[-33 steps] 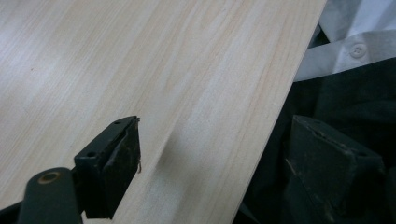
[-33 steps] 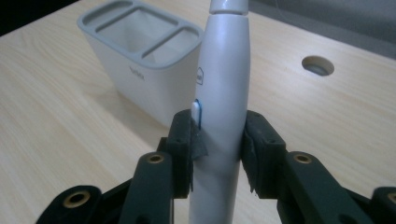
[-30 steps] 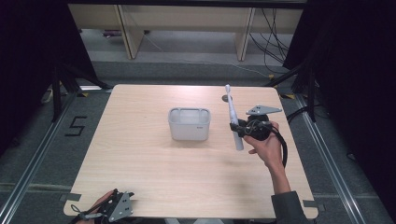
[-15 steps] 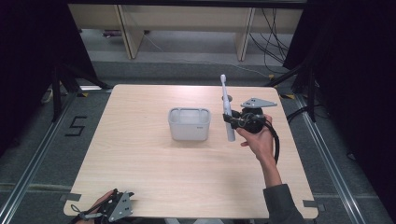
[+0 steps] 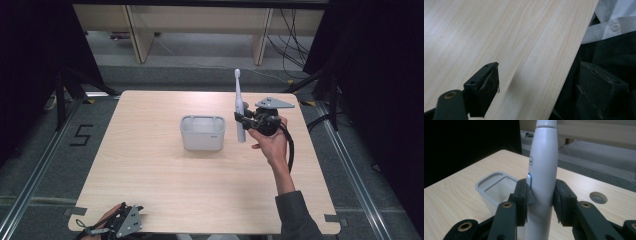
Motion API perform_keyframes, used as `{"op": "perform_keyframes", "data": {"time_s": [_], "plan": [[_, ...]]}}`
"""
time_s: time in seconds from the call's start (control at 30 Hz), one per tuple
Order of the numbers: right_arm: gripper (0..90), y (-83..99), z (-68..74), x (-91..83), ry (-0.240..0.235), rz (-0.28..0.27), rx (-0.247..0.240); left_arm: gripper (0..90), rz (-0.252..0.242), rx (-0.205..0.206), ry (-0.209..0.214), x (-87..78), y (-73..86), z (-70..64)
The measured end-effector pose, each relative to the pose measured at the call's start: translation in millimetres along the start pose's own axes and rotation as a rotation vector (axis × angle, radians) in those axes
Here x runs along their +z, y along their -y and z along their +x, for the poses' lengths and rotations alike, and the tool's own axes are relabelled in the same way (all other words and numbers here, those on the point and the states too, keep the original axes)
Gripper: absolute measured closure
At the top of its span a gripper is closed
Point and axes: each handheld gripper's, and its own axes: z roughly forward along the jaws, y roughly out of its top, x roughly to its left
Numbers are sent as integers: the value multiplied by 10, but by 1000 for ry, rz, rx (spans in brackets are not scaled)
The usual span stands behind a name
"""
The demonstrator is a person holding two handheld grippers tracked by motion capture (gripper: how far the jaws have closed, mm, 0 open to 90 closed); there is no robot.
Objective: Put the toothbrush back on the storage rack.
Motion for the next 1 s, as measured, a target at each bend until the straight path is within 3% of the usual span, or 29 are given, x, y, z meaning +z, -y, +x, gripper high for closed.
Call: {"op": "perform_keyframes", "data": {"time_s": [0.03,0.4,0.47,0.77,0.8,1.0], "plan": [[663,-13,-7,9,-3,-19,-18,169,-1,0,2,-1,-1,-1],[664,-134,63,88,-5,-48,16,169,0,3,4,1,-1,-1],[664,-183,90,141,-8,-80,11,169,0,4,2,1,-1,1],[664,-286,165,308,-23,-97,29,168,0,6,17,0,-1,-1],[664,-288,160,334,-27,-103,11,168,1,6,16,0,-1,1],[663,-264,151,456,-23,-98,39,169,1,5,15,-1,0,2]]}}
